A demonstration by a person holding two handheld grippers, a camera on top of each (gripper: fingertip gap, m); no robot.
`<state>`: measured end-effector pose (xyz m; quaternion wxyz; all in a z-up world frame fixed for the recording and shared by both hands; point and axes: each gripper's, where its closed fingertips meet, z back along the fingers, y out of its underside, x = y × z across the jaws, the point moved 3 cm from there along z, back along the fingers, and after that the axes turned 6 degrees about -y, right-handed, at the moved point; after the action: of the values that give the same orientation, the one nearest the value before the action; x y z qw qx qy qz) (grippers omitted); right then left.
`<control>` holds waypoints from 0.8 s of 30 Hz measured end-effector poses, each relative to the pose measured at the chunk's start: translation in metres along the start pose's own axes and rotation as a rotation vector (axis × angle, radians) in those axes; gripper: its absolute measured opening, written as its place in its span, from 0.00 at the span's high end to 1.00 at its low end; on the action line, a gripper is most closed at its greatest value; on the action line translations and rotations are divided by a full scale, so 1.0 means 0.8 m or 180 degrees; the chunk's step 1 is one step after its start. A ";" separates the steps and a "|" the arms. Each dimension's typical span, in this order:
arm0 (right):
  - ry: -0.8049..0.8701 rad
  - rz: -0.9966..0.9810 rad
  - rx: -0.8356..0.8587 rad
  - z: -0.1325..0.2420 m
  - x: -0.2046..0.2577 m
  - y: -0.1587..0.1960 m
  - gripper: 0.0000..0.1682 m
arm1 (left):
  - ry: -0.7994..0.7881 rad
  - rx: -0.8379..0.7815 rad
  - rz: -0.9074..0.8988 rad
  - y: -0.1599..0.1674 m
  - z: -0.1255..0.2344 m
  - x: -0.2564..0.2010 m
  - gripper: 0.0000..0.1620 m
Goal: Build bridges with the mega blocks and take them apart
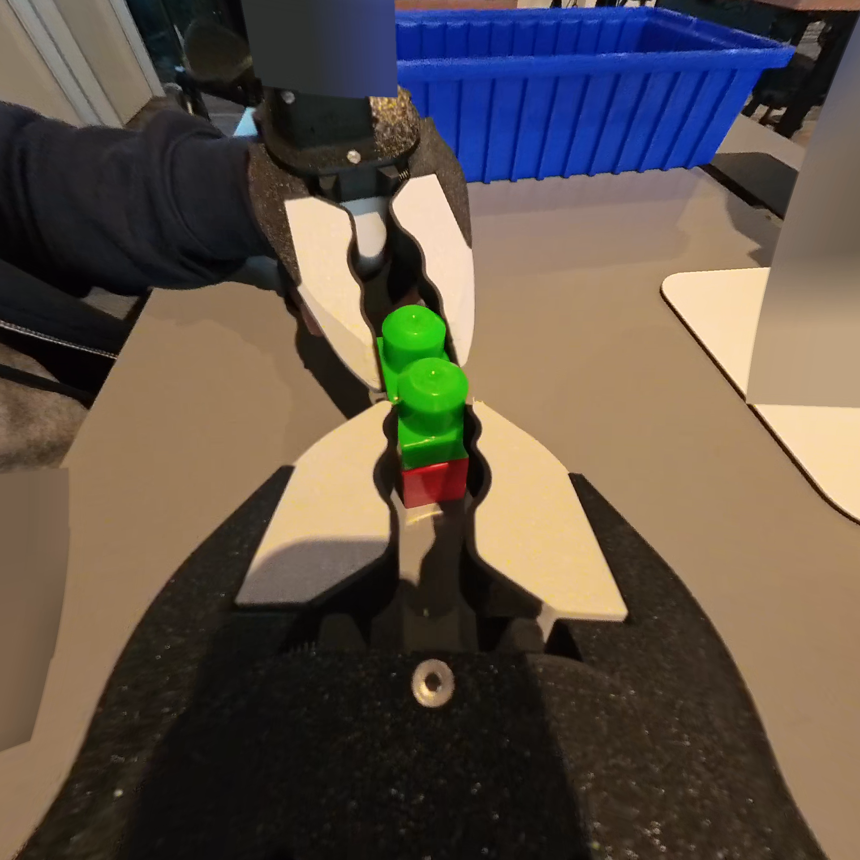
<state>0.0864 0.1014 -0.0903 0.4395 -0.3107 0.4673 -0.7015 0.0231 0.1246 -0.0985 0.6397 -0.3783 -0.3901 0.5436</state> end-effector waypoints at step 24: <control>0.0076 -0.0186 -0.0021 -0.002 0.001 0.003 0.84 | 0.0099 -0.0001 0.0048 0.003 -0.001 0.000 0.80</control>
<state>0.0856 0.1010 -0.0929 0.4122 -0.3173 0.4655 -0.7161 0.0229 0.1248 -0.1013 0.6415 -0.3897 -0.3773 0.5424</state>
